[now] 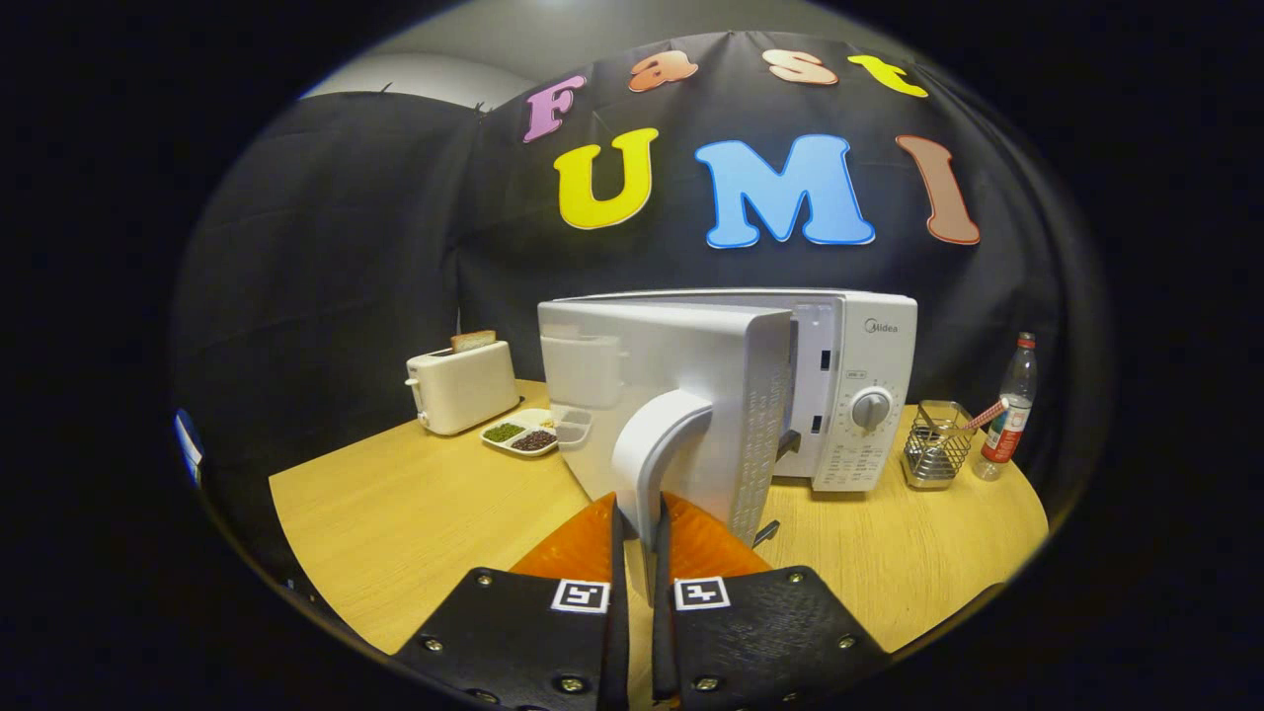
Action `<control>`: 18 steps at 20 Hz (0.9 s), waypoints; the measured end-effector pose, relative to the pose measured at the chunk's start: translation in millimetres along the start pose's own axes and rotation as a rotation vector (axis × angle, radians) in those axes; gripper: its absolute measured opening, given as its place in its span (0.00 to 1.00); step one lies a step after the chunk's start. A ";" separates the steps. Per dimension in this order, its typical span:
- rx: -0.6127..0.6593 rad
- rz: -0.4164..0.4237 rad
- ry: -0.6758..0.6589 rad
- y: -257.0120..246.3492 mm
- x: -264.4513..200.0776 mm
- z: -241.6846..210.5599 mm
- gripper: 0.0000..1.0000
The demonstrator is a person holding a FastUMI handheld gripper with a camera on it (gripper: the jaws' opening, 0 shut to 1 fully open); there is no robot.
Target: Open the microwave, put the food inside, and close the microwave door.
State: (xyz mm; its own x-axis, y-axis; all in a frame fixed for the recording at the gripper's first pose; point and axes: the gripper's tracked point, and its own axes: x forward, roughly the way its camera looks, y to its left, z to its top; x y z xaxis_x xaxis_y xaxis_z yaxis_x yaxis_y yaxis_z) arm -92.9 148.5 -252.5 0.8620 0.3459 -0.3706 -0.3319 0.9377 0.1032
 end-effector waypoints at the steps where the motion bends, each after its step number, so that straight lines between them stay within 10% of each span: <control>1: -0.007 -0.004 -0.004 8.1 -2.4 -1.1 0.10; 8: 0.003 -0.041 -0.049 82.6 -11.5 -6.7 0.10; 18: -0.008 -0.311 -0.152 178.8 2.2 -5.4 0.09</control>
State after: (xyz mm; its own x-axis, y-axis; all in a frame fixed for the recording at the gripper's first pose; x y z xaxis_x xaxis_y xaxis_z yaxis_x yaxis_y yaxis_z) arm -152.4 316.7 -239.9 0.9695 0.0455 -0.2409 -0.0471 0.9989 -0.0008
